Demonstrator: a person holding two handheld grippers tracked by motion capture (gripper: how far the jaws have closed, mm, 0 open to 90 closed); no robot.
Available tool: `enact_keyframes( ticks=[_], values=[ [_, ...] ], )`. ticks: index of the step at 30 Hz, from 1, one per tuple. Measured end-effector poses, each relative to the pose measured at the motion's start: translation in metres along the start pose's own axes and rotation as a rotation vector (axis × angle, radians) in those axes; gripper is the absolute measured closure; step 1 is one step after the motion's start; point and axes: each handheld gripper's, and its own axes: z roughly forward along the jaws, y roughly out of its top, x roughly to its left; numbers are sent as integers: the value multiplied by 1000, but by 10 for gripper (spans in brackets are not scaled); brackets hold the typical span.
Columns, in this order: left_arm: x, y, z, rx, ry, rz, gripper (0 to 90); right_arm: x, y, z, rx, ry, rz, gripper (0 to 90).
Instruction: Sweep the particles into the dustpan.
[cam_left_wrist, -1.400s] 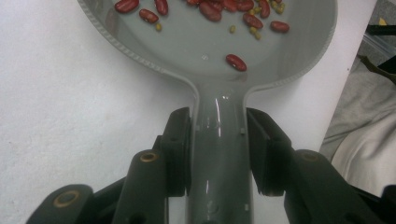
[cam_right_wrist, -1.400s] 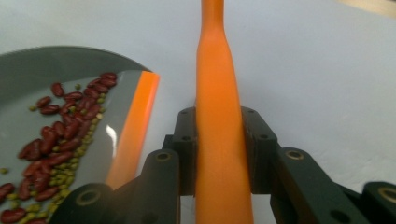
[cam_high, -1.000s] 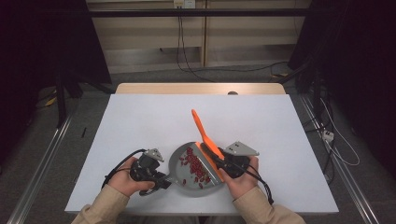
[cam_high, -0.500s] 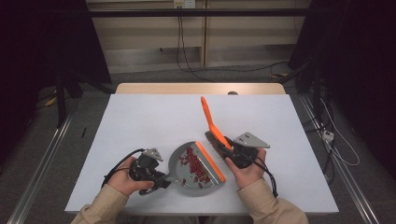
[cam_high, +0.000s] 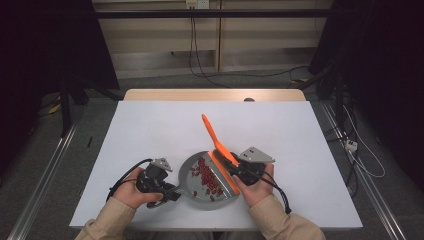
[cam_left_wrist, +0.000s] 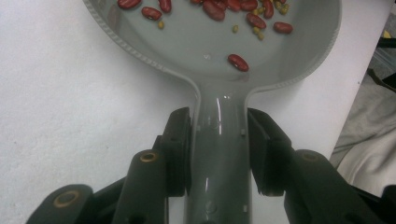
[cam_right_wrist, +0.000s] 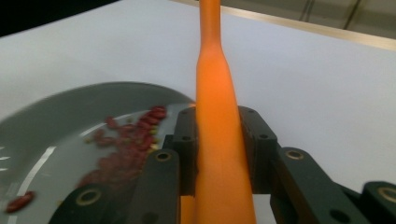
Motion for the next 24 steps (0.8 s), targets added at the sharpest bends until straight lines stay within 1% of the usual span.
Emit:
enact_keyframes(
  ticks=[2, 3, 5, 6, 7, 8, 9, 12, 14, 15, 16, 19, 20, 21, 22, 23, 24],
  values=[
    [1, 0, 0, -3, 1, 6, 627, 8, 1, 2, -4, -2, -33, 711],
    [0, 0, 0, -4, 2, 5, 627, 10, 2, 2, -9, 15, -32, 711],
    [0, 0, 0, -9, 6, 1, 627, 14, 5, 1, -16, 33, -24, 711],
    [0, 0, 0, -11, 9, -1, 627, 15, 6, 1, -17, 56, -18, 712],
    [1, 0, 0, -12, 10, -4, 626, 17, 7, 2, -17, 70, -23, 712],
    [1, 0, 0, -14, 14, 1, 626, 19, 8, 2, -13, 72, -45, 711],
    [1, 1, 0, -19, 15, 2, 625, 19, 8, 3, -19, 80, -53, 711],
    [2, 1, 1, -21, 21, 8, 624, 13, 11, 1, -45, 89, -22, 711],
    [1, 0, 1, -28, 25, 20, 623, 6, 13, -3, -53, 70, -1, 711],
    [-1, 0, 1, -23, 51, 34, 620, 1, 13, -4, -57, 66, 0, 711],
    [0, 0, 1, -21, 32, 56, 609, -3, 12, -6, -59, 56, 3, 711],
    [-4, 0, 4, -36, 41, 76, 552, -14, 10, -10, -62, 33, 30, 711],
    [-4, 1, 4, -18, 49, 112, 535, -17, 10, -11, -61, 24, 31, 711],
    [-5, 2, 6, -17, 71, 142, 519, -20, 10, -12, -59, 23, 30, 711],
    [-6, 3, 8, -13, 79, 154, 509, -22, 9, -12, -57, 19, 36, 711],
    [-7, 5, 11, -9, 77, 149, 521, -24, 9, -12, -58, 9, 38, 711],
    [-8, 6, 12, 11, 112, 162, 526, -26, 8, -12, -55, 8, 45, 711]
  ],
)
